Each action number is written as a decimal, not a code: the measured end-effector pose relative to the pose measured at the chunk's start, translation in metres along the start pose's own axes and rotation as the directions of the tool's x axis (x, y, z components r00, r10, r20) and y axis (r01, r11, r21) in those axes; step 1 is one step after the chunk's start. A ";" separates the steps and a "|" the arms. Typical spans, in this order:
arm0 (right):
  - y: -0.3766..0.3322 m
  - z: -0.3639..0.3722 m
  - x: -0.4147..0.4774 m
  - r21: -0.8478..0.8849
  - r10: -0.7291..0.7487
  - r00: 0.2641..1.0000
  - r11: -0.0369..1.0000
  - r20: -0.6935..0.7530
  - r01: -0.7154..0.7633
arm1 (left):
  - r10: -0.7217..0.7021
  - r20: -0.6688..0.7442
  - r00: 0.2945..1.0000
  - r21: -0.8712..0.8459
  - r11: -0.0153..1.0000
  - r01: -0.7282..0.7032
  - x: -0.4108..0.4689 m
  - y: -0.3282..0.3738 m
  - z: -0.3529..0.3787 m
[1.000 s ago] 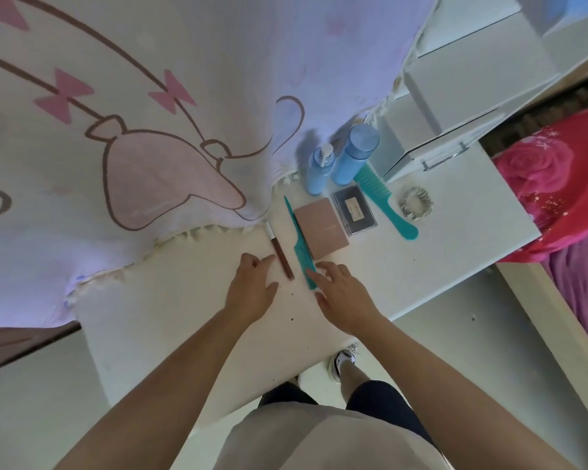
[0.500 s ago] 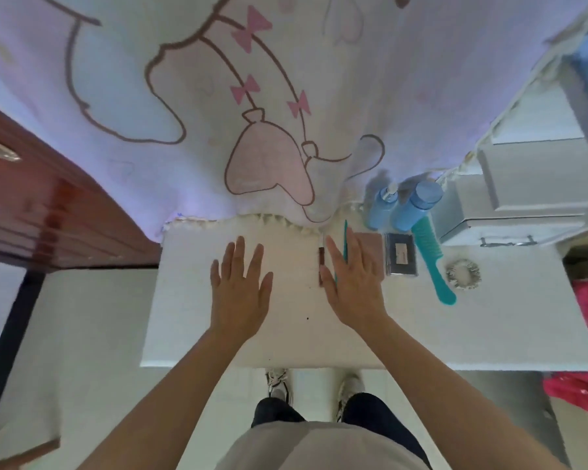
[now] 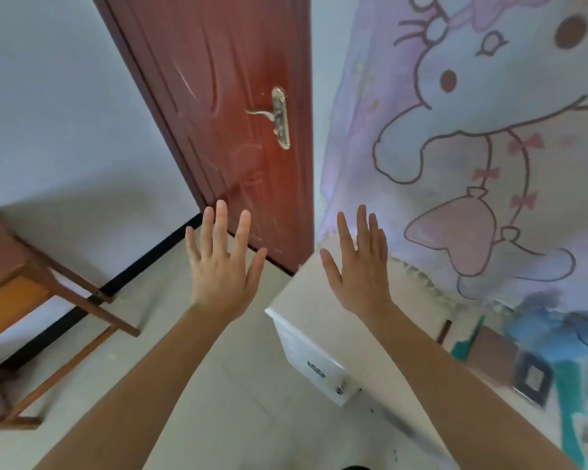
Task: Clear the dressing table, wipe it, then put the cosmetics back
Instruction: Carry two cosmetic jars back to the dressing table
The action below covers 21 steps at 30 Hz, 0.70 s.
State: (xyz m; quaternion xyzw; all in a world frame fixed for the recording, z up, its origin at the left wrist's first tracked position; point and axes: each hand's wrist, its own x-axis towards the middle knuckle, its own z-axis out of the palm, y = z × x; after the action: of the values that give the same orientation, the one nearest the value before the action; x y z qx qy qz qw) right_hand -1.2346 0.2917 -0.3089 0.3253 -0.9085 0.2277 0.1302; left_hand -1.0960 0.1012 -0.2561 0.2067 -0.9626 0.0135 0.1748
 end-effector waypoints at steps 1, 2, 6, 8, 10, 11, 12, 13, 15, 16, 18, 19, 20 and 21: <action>-0.030 0.003 0.014 0.020 -0.046 0.999 0.999 -0.016 0.046 | -0.032 -0.029 0.999 0.018 0.999 0.033 -0.003 -0.028 -0.014; -0.063 0.007 0.027 0.029 -0.097 0.995 0.995 -0.031 0.098 | -0.069 -0.060 0.996 0.031 0.997 0.071 -0.008 -0.059 -0.028; -0.203 0.029 0.066 0.021 -0.267 0.961 0.963 -0.076 0.269 | -0.215 -0.190 0.958 0.058 0.972 0.230 -0.042 -0.188 -0.085; -0.277 0.044 0.077 0.038 -0.334 0.941 0.941 -0.063 0.336 | -0.263 -0.238 0.935 0.084 0.954 0.289 -0.065 -0.253 -0.116; -0.349 0.059 0.082 0.067 -0.398 0.916 0.913 -0.056 0.401 | -0.305 -0.259 0.917 0.103 0.935 0.340 -0.090 -0.313 -0.143; -0.383 0.066 0.083 0.090 -0.432 0.900 0.896 -0.054 0.435 | -0.336 -0.264 0.904 0.106 0.922 0.373 -0.103 -0.341 -0.154; -0.416 0.073 0.083 0.116 -0.466 0.883 0.876 -0.052 0.469 | -0.371 -0.267 0.890 0.107 0.906 0.410 -0.115 -0.367 -0.164; -0.447 0.080 0.082 0.139 -0.500 0.865 0.854 -0.050 0.502 | -0.403 -0.268 0.875 0.109 0.890 0.443 -0.127 -0.392 -0.172; -0.503 0.094 0.080 0.177 -0.566 0.823 0.807 -0.042 0.564 | -0.447 -0.269 0.853 0.116 0.864 0.489 -0.149 -0.436 -0.181; -0.528 0.101 0.079 0.196 -0.598 0.801 0.781 -0.038 0.592 | -0.462 -0.270 0.845 0.121 0.854 0.506 -0.160 -0.456 -0.183; -0.573 0.118 0.079 0.227 -0.660 0.751 0.726 -0.032 0.648 | -0.505 -0.278 0.817 0.121 0.826 0.551 -0.179 -0.490 -0.183; -0.592 0.128 0.079 0.238 -0.686 0.727 0.702 -0.028 0.672 | -0.531 -0.283 0.799 0.115 0.808 0.578 -0.188 -0.506 -0.182; -0.610 0.138 0.080 0.247 -0.706 0.708 0.682 -0.025 0.689 | -0.558 -0.282 0.781 0.110 0.790 0.604 -0.195 -0.521 -0.180; -0.626 0.150 0.082 0.259 -0.719 0.695 0.667 -0.020 0.698 | -0.582 -0.276 0.765 0.110 0.771 0.627 -0.200 -0.536 -0.177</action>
State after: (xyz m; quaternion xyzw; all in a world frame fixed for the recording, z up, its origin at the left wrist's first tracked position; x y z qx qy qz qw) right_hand -0.9022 -0.2553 -0.2007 0.6752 -0.6795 0.2565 0.1288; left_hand -0.6511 -0.2932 -0.1835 0.5202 -0.8112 0.0742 0.2567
